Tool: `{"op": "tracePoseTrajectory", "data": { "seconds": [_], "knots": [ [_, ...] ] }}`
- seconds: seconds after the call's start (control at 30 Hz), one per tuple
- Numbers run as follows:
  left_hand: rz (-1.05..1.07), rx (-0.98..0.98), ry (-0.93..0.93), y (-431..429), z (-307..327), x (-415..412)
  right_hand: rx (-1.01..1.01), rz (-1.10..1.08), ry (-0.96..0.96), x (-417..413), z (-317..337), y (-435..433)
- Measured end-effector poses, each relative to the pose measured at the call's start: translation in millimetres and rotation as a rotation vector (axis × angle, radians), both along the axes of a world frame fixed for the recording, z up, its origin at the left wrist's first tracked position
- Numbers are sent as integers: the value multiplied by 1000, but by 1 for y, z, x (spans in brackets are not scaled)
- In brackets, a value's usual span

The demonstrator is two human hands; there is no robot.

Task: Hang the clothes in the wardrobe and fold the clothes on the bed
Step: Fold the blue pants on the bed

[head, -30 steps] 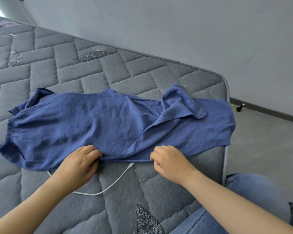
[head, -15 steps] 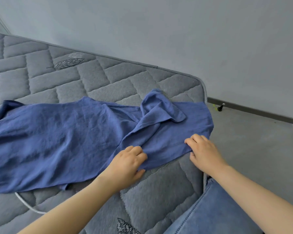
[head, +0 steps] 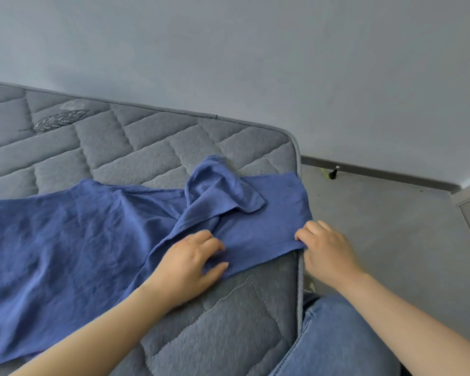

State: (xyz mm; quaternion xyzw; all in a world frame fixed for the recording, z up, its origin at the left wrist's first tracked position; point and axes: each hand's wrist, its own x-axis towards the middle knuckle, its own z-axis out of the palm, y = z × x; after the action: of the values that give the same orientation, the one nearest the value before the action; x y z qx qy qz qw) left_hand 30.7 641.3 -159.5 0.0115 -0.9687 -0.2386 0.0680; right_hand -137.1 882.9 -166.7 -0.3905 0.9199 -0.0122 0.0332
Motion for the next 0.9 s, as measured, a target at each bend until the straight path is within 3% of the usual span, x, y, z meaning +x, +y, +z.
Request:
{"op": "tracePoseTrajectory", "data": {
  "seconds": [0.13,0.27,0.37,0.43,0.57,0.67,0.73,0.9],
  "knots": [
    [241,-92,105,-12,9,-22,-198,-60,-52,4,3,-28],
    [495,-49,-84,-29,7,-22,-465,-427,-426,-10,-1,-81],
    [480,33,-188,-34,1,-13,-624,-619,-708,-31,-2,-118],
    [436,67,-153,-32,2,-10,-608,-635,-778,-40,-3,-132],
    [267,130,-71,-21,9,-11,-650,-624,-738,-50,0,-121],
    [103,171,-120,-9,9,-11,-716,-645,-540,-53,7,-71],
    [43,162,-160,-1,6,-13,-627,-675,-438,-51,8,-30],
    [210,81,-31,-5,3,-26,-383,-673,-548,-45,-1,10]
  ]
}}
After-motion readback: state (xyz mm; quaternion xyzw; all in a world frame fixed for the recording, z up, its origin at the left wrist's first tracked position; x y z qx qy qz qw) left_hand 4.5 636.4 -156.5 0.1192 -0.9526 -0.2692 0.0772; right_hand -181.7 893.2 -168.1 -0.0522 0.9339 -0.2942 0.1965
